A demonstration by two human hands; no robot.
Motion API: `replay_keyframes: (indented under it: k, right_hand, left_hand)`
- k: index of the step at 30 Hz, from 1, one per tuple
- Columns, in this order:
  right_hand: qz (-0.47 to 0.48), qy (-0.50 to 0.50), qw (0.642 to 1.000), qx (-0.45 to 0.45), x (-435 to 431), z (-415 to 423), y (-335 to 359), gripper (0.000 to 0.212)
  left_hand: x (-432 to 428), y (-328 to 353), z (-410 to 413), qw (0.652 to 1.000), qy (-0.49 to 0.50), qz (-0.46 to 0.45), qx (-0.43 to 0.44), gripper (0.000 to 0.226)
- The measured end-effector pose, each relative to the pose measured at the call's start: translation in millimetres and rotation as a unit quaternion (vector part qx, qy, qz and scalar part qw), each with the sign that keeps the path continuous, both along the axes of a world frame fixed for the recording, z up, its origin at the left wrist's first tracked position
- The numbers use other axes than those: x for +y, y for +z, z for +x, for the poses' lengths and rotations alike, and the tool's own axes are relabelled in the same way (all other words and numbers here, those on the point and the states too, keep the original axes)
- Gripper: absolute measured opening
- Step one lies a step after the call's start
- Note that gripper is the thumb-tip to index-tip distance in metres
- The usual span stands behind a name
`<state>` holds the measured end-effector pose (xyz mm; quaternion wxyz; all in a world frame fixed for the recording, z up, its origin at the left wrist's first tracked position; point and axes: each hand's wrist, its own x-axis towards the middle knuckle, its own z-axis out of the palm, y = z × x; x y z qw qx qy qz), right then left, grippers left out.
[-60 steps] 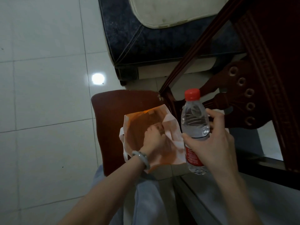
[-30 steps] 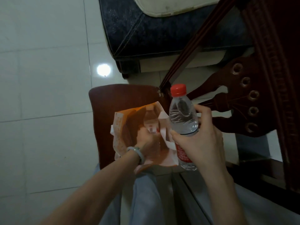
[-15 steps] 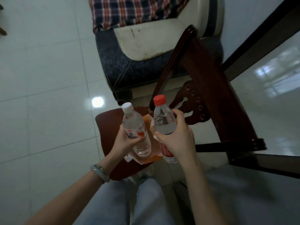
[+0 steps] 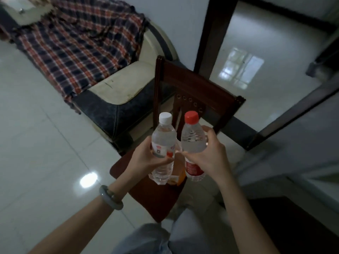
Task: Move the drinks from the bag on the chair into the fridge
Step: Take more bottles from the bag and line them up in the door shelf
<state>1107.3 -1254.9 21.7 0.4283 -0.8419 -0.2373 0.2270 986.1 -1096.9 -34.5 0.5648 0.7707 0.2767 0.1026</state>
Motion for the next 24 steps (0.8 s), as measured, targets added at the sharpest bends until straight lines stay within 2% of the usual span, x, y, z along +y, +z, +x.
replay_keyframes:
  k: [5, 8, 11, 14, 17, 24]
  right_hand:
    - [0.051, -0.142, 0.989, 0.011, -57, -57, 13, 0.074]
    - [0.07, -0.219, 0.973, 0.02, -97, -83, 21, 0.08]
    - [0.076, -0.285, 0.955, 0.017, -143, -103, 29, 0.08]
    - [0.079, -0.343, 0.936, 0.011, -193, -119, 36, 0.079]
    - [0.091, -0.399, 0.912, 0.0, -248, -138, 40, 0.068]
    - [0.113, -0.49, 0.864, -0.006, -396, -190, 47, 0.068]
  left_hand:
    - [-26, 26, -11, 0.987, -0.149, 0.06, -0.01, 0.067]
    - [-59, 41, -5, 0.972, -0.225, 0.069, -0.023, 0.058]
    - [-101, 48, 2, 0.952, -0.298, 0.064, -0.034, 0.062]
    - [-149, 53, 6, 0.937, -0.341, 0.052, -0.043, 0.06]
    - [-205, 61, 8, 0.918, -0.389, 0.053, -0.055, 0.055]
    - [-372, 65, -1, 0.879, -0.469, 0.057, -0.06, 0.058]
